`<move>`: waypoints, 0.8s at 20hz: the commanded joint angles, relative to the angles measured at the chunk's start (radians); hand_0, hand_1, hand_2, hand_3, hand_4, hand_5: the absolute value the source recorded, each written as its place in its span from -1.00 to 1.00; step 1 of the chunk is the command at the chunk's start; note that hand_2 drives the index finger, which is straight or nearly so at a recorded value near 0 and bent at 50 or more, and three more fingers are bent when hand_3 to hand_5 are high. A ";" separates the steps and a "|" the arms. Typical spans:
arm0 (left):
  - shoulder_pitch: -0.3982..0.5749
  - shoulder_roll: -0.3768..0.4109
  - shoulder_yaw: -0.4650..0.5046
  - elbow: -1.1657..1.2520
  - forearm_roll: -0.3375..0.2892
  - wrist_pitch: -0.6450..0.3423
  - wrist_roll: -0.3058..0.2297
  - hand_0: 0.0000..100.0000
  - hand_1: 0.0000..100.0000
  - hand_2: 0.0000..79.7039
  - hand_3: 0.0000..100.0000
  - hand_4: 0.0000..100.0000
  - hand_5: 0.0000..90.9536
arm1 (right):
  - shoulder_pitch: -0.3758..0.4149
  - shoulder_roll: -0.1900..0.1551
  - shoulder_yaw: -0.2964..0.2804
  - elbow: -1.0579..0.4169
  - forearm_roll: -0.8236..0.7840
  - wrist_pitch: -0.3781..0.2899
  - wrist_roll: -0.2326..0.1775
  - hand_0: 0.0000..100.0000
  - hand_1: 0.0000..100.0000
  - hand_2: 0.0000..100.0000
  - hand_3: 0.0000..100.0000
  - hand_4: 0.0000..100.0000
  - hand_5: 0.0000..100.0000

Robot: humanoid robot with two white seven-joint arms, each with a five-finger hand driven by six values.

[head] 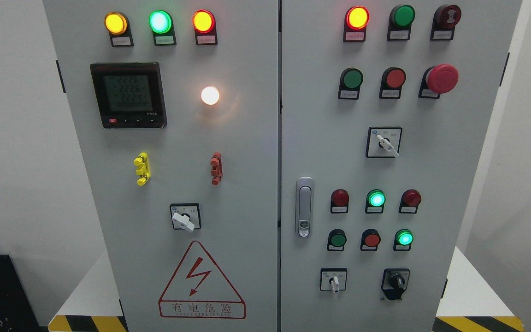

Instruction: Flip black knob to close circuit

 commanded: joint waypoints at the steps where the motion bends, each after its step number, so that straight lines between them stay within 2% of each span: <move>1: 0.034 0.000 0.011 -0.032 0.008 0.001 0.000 -1.00 -1.00 -1.00 -0.90 -0.95 -1.00 | -0.038 -0.003 -0.079 -0.518 0.193 -0.070 -0.013 -1.00 -0.78 -0.50 -0.09 -0.26 -0.47; 2: 0.034 0.001 0.011 -0.032 0.008 0.001 0.000 -1.00 -1.00 -1.00 -0.90 -0.95 -1.00 | -0.047 -0.006 -0.112 -0.518 0.285 -0.073 -0.016 -1.00 -0.75 -0.33 0.10 -0.03 -0.17; 4: 0.034 0.000 0.011 -0.032 0.008 0.001 0.000 -1.00 -1.00 -1.00 -0.90 -0.95 -1.00 | -0.053 -0.015 -0.171 -0.518 0.466 -0.089 -0.016 -1.00 -0.66 -0.16 0.31 0.17 0.06; 6: 0.034 0.000 0.011 -0.032 0.008 0.001 0.000 -1.00 -1.00 -1.00 -0.90 -0.95 -1.00 | -0.055 -0.023 -0.202 -0.518 0.652 -0.107 -0.031 -1.00 -0.56 -0.05 0.43 0.24 0.05; 7: 0.034 0.000 0.011 -0.032 0.008 0.001 0.000 -1.00 -1.00 -1.00 -0.90 -0.95 -1.00 | -0.058 -0.028 -0.214 -0.518 0.744 -0.118 -0.054 -1.00 -0.53 0.03 0.49 0.31 0.07; 9: 0.034 0.000 0.011 -0.032 0.008 0.001 0.000 -1.00 -1.00 -1.00 -0.90 -0.94 -1.00 | -0.078 -0.035 -0.219 -0.519 0.911 -0.121 -0.105 -1.00 -0.49 0.14 0.56 0.41 0.16; 10: 0.034 0.000 0.011 -0.032 0.008 0.001 0.000 -1.00 -1.00 -1.00 -0.90 -0.94 -1.00 | -0.087 -0.035 -0.219 -0.519 0.977 -0.121 -0.114 -1.00 -0.44 0.21 0.61 0.48 0.22; 14: 0.034 0.000 0.011 -0.032 0.008 0.001 0.000 -1.00 -1.00 -1.00 -0.90 -0.94 -1.00 | -0.116 -0.037 -0.196 -0.518 1.141 -0.102 -0.104 -1.00 -0.41 0.35 0.76 0.56 0.39; 16: 0.034 0.000 0.011 -0.032 0.008 0.001 0.000 -1.00 -1.00 -1.00 -0.90 -0.94 -1.00 | -0.139 -0.035 -0.159 -0.518 1.226 -0.049 -0.102 -1.00 -0.41 0.40 0.80 0.58 0.46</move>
